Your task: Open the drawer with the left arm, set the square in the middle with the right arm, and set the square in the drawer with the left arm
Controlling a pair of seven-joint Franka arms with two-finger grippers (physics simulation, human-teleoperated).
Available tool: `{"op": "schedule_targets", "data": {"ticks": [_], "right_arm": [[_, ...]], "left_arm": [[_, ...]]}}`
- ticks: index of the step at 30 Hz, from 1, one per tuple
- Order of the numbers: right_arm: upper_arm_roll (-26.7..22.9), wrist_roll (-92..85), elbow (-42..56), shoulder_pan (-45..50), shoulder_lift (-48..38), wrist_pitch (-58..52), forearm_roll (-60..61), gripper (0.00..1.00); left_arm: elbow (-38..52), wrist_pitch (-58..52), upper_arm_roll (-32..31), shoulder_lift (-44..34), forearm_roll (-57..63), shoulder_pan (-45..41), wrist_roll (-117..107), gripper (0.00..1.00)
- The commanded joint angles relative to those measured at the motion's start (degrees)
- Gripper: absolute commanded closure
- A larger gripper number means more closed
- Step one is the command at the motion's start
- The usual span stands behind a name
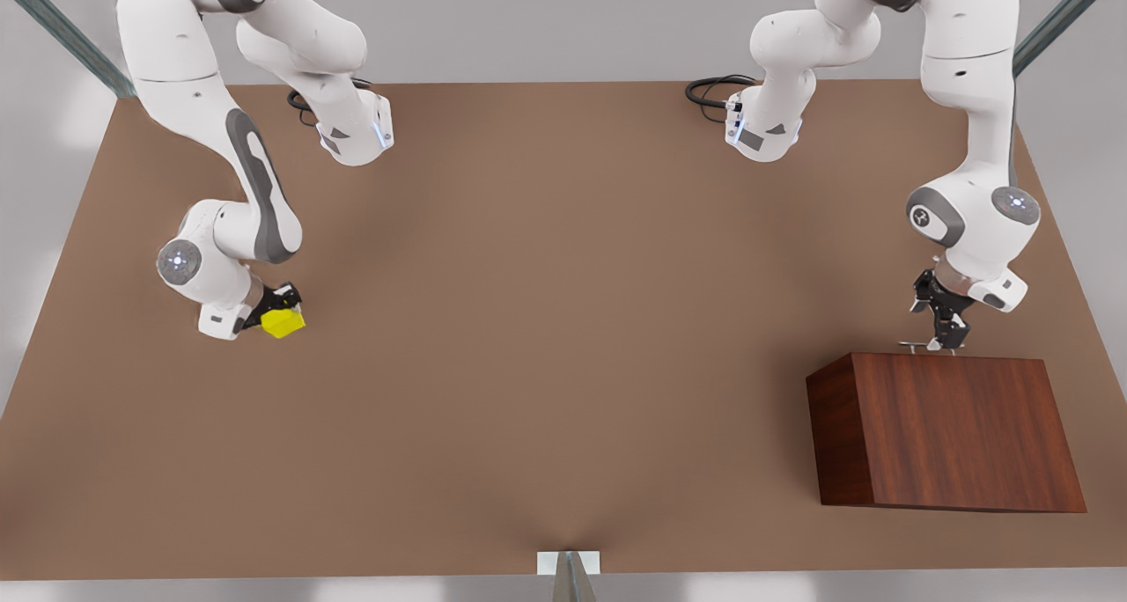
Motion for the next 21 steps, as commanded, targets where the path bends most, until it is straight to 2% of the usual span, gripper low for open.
{"op": "schedule_targets", "data": {"ticks": [1,2,3,6,9,11,12,15,18,20,21], "right_arm": [[1.85,3.47,0.77,-0.16,0.16,-0.03,-0.23,0.42],[6.33,10.86,3.23,-0.07,1.38,-0.03,-0.23,0.42],[7.75,16.49,7.01,3.08,3.49,-0.2,-0.15,0.42],[7.31,31.25,21.86,16.53,10.7,-5.92,2.49,0.42],[7.31,54.97,38.03,28.22,23.61,-5.3,2.84,0.42],[6.52,64.21,51.74,36.04,32.76,-7.49,3.98,0.42],[2.83,68.43,56.49,40.7,35.4,-7.94,4.42,0.42],[-0.34,86.27,70.64,50.2,46.65,-6.18,4.78,0.42],[-1.66,99.72,70.74,52.83,47.88,-4.51,4.69,0.42],[-2.89,102.28,69.68,54.07,47.79,-5.83,4.69,0.42],[-3.42,102.81,69.59,54.68,47.79,-5.83,4.69,0.24]], "left_arm": [[-0.02,0.0,0.0,0.1,-0.19,0.01,0.0,0.0],[-0.02,0.0,0.0,0.11,-0.19,0.01,0.0,0.0],[-0.02,-0.09,0.0,0.19,-0.19,0.01,0.0,0.0],[-0.55,-1.05,0.0,-0.07,-0.28,-0.07,-0.17,0.0],[-1.16,-3.6,0.0,-1.12,-0.28,-0.07,-0.79,0.0],[-1.34,-4.74,0.97,-2.18,-0.28,-0.07,-0.79,0.0],[-1.34,-4.75,1.05,-2.18,-0.28,-0.07,-0.79,0.0],[-1.34,-4.75,1.67,-2.35,-0.19,-0.07,-0.08,0.0],[-2.31,-5.54,1.76,-3.15,-0.19,-0.07,-0.08,0.0],[-2.66,-5.54,1.84,-3.41,-0.19,-0.07,-0.08,0.0],[-2.75,-6.33,2.2,-3.85,-0.19,-0.07,-0.08,0.0]]}}
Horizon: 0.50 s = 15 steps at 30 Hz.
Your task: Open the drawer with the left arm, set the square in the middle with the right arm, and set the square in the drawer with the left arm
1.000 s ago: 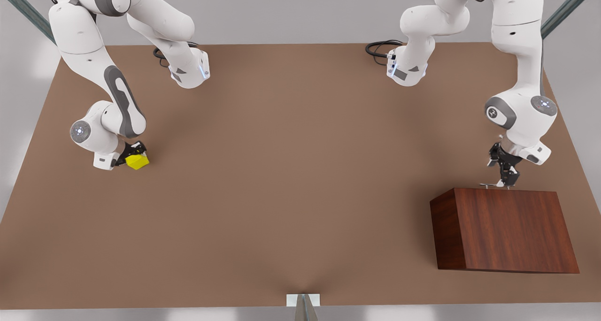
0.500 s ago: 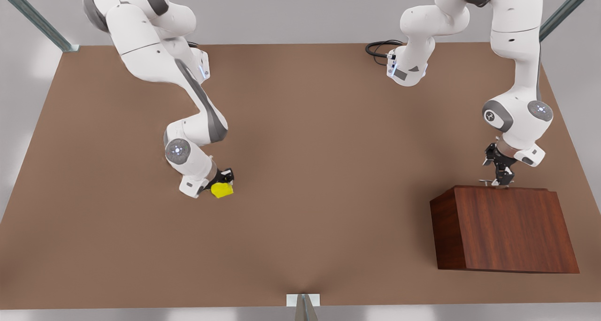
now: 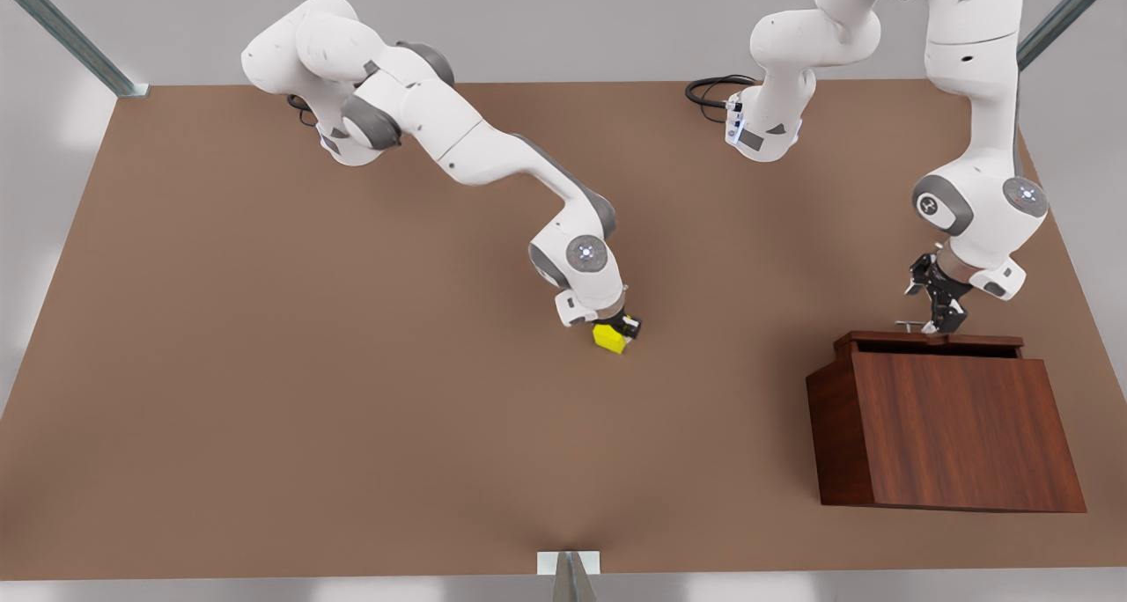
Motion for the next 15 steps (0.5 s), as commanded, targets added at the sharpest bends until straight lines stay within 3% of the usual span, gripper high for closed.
{"op": "schedule_targets", "data": {"ticks": [1,7,11,15], "right_arm": [[-0.19,-0.06,-0.31,0.06,-0.09,-0.01,-0.05,0.0],[-0.45,-0.15,-0.14,0.06,-1.67,-1.67,0.13,0.0],[-1.94,-0.32,-0.84,0.23,-8.87,-6.86,2.32,0.0],[-4.32,-18.87,-30.45,-8.73,-37.61,-7.21,1.71,0.0]], "left_arm": [[0.0,-0.33,0.11,-0.24,0.04,-0.16,0.0,0.0],[-2.11,-1.21,0.9,-2.17,0.13,-0.16,0.0,0.0],[-4.57,-1.74,2.13,-4.9,0.22,-0.25,0.09,0.0],[-6.06,-2.18,3.01,-5.86,0.3,-0.33,0.09,0.0]]}}
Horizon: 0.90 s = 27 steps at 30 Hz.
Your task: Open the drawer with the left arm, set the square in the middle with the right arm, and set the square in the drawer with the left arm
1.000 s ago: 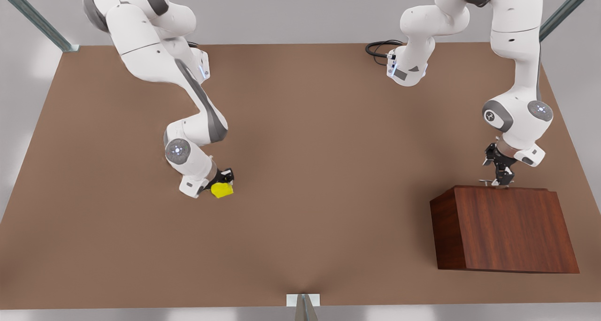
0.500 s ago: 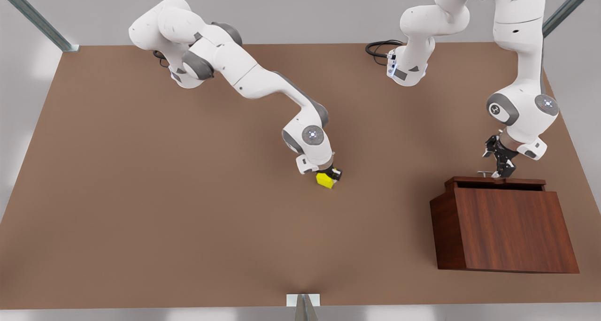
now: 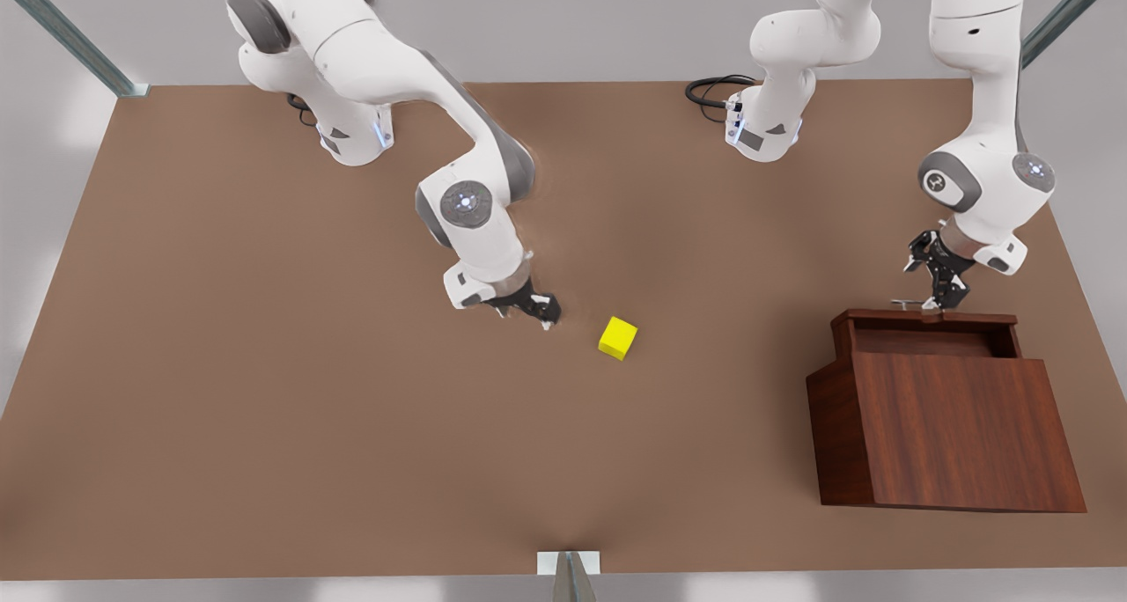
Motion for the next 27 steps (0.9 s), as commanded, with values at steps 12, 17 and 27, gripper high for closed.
{"op": "schedule_targets", "data": {"ticks": [12,17,27], "right_arm": [[-0.79,-56.66,1.01,-32.51,-16.21,-29.29,-7.66,0.0],[-0.7,-56.22,11.22,-32.51,-10.57,-30.34,-6.78,0.0],[-0.7,-56.22,12.45,-32.69,-9.61,-35.97,-7.48,0.0]], "left_arm": [[-3.71,-4.48,2.51,-4.34,0.69,-0.64,0.17,0.0],[-3.71,-14.5,6.55,-11.19,6.93,-3.36,0.7,0.0],[41.19,-36.12,-9.88,7.43,8.95,-16.63,20.21,0.0]]}}
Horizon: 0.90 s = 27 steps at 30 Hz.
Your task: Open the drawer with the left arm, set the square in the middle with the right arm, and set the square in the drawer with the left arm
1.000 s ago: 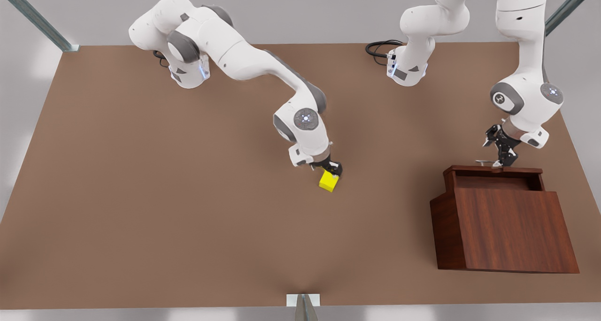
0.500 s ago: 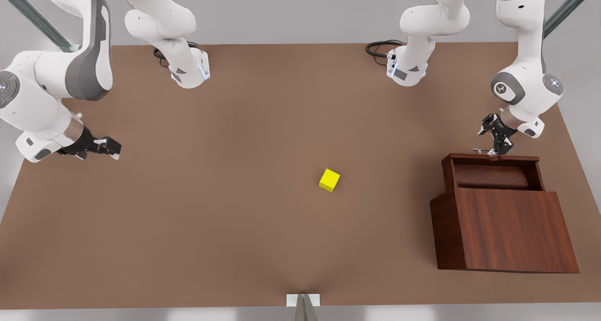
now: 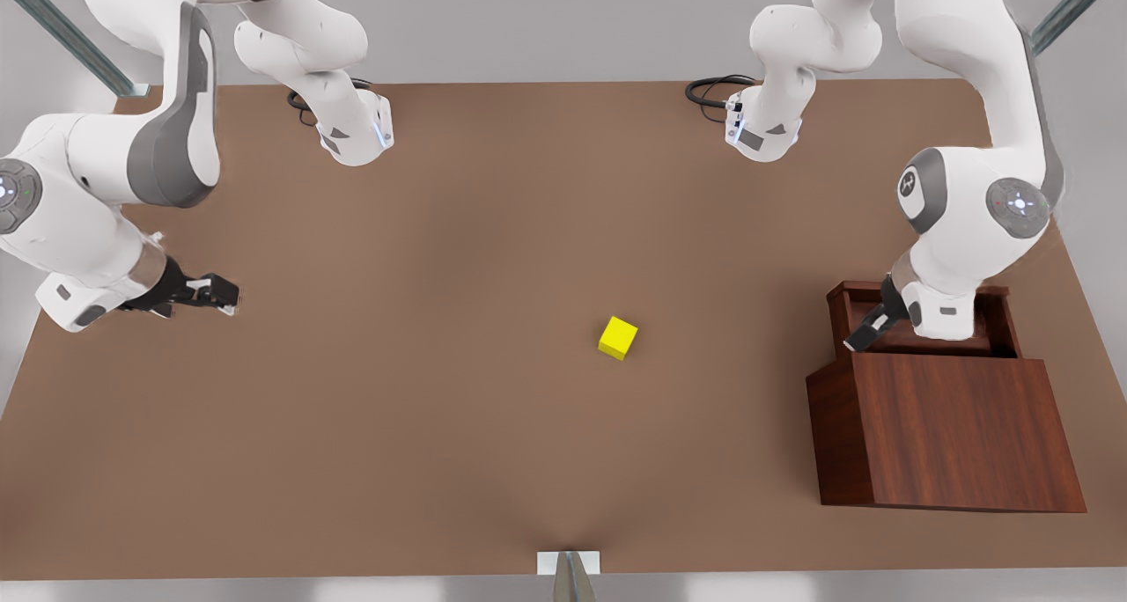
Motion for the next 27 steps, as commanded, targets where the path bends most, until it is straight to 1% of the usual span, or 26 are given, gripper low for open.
{"op": "schedule_targets", "data": {"ticks": [1,2,3,4,7,10,13,14,17,19,21,27], "right_arm": [[0.01,-0.01,0.0,0.75,0.0,0.0,-0.04,0.0],[0.01,0.08,0.0,0.75,0.0,0.0,0.57,0.0],[0.01,0.08,0.18,0.13,0.09,0.09,0.66,0.0],[0.01,0.08,0.88,-0.04,0.26,0.0,0.66,0.0],[-0.07,0.08,0.97,-0.13,0.26,0.09,0.75,0.0],[-0.07,0.17,1.58,-0.13,0.26,0.09,0.75,0.0],[-0.07,0.16,1.67,-0.22,0.26,0.09,0.75,0.0],[-0.07,0.17,1.67,-0.13,0.26,0.09,0.75,0.0],[-0.07,0.16,1.76,-0.22,0.35,0.09,0.75,0.0],[-0.16,0.08,1.76,-0.22,0.35,0.09,0.75,0.0],[-0.16,0.08,1.85,-0.22,0.35,0.09,0.75,0.0],[-0.16,0.08,2.2,-0.22,0.44,0.09,0.75,0.0]], "left_arm": [[1.01,-0.01,-1.24,0.76,0.84,0.78,-0.08,0.0],[4.7,-0.09,-3.97,3.92,0.84,0.08,-0.26,0.0],[8.48,-0.01,-4.33,7.79,0.84,-2.73,0.62,0.0],[9.72,-0.01,-4.33,9.55,2.42,-5.8,6.49,0.0],[9.81,-0.01,-4.94,13.77,3.12,-12.92,22.32,0.0],[9.81,1.49,-5.82,17.02,3.21,-18.11,23.65,0.0],[9.72,6.32,-5.73,20.63,3.56,-22.42,22.77,0.0],[9.63,6.67,-5.73,21.15,6.46,-24.0,21.89,0.0],[8.93,7.47,-5.65,22.91,8.31,-25.23,20.4,0.0],[8.67,7.73,-5.65,24.67,11.74,-25.23,18.02,0.0],[5.42,12.03,-5.56,24.76,11.83,-25.14,18.11,0.0],[4.36,15.81,-5.56,27.13,11.91,-25.14,18.29,0.0]]}}
